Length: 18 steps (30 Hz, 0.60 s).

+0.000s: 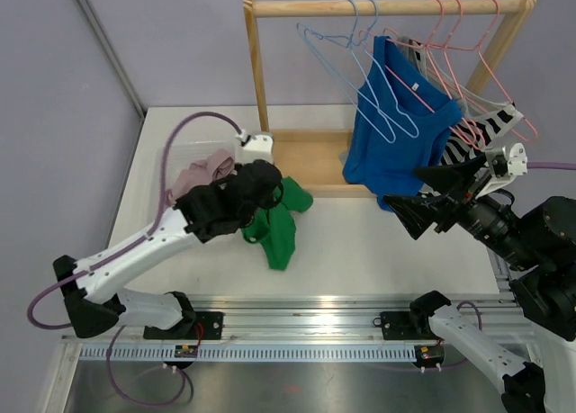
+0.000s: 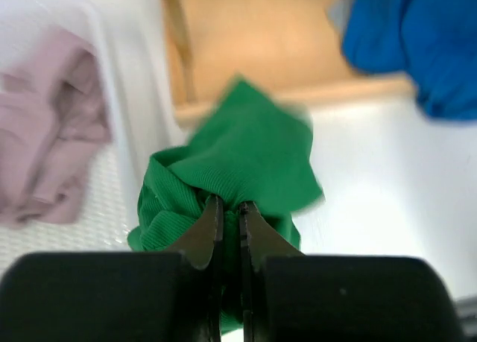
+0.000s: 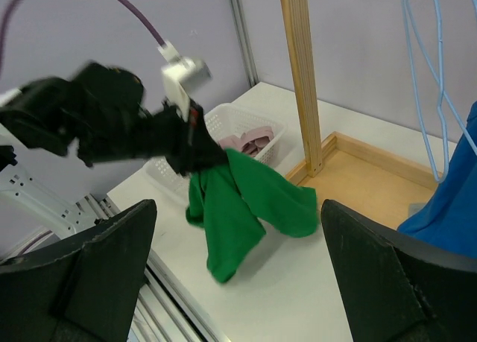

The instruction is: Remove the tank top from the hanger

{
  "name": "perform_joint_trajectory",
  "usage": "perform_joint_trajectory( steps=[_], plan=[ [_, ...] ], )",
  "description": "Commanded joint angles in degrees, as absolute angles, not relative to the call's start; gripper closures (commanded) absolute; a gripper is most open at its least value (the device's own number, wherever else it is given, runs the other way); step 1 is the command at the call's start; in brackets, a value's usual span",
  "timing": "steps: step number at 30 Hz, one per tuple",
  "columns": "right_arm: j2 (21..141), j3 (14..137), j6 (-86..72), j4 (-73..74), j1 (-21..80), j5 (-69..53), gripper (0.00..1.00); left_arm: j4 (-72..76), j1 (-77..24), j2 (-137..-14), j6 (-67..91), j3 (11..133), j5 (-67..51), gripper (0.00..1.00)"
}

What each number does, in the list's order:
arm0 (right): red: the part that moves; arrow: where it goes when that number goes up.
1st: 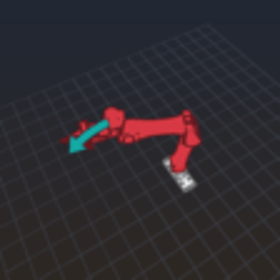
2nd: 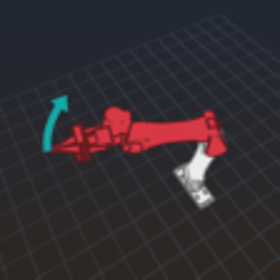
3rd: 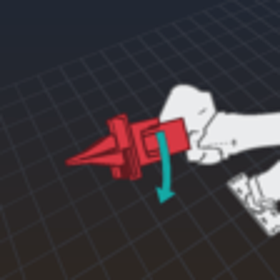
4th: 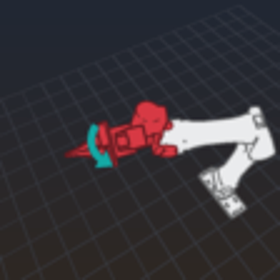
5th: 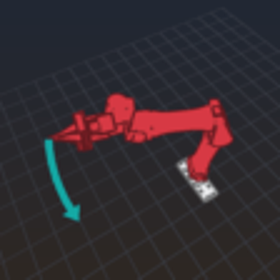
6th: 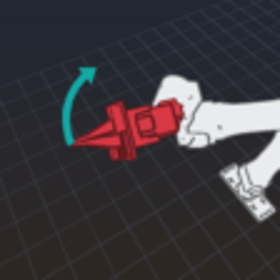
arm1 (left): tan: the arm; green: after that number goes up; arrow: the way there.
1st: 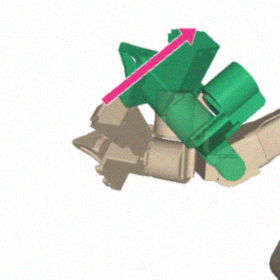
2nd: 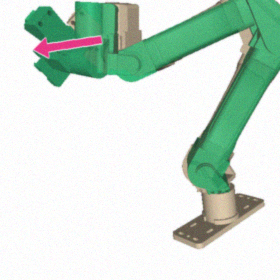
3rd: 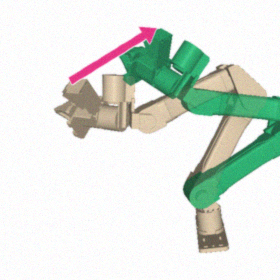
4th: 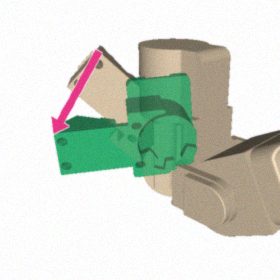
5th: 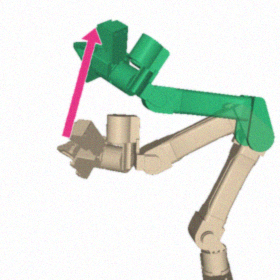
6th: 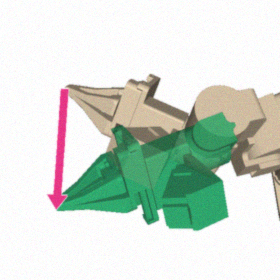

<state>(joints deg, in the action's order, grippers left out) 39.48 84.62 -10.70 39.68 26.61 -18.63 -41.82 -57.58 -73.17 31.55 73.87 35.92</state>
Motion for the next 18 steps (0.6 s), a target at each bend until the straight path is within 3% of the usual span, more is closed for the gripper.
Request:
perform_joint_trajectory(
  steps=[1,8,18],
  plan=[
    [39.2,84.11,-9.84,37.53,26.72,-18.37,0.01,-50.35,-54.41,-69.53,27.43,84.88,47.1,1.0],
    [38.94,83.94,-9.84,37.44,26.72,-17.76,0.0,-52.56,-39.49,-69.43,18.73,99.66,43.16,1.0],
    [40.78,87.18,-10.72,39.64,26.72,-9.76,0.0,-50.45,-20.24,-78.65,16.96,101.07,26.04,1.0]
  ],
)
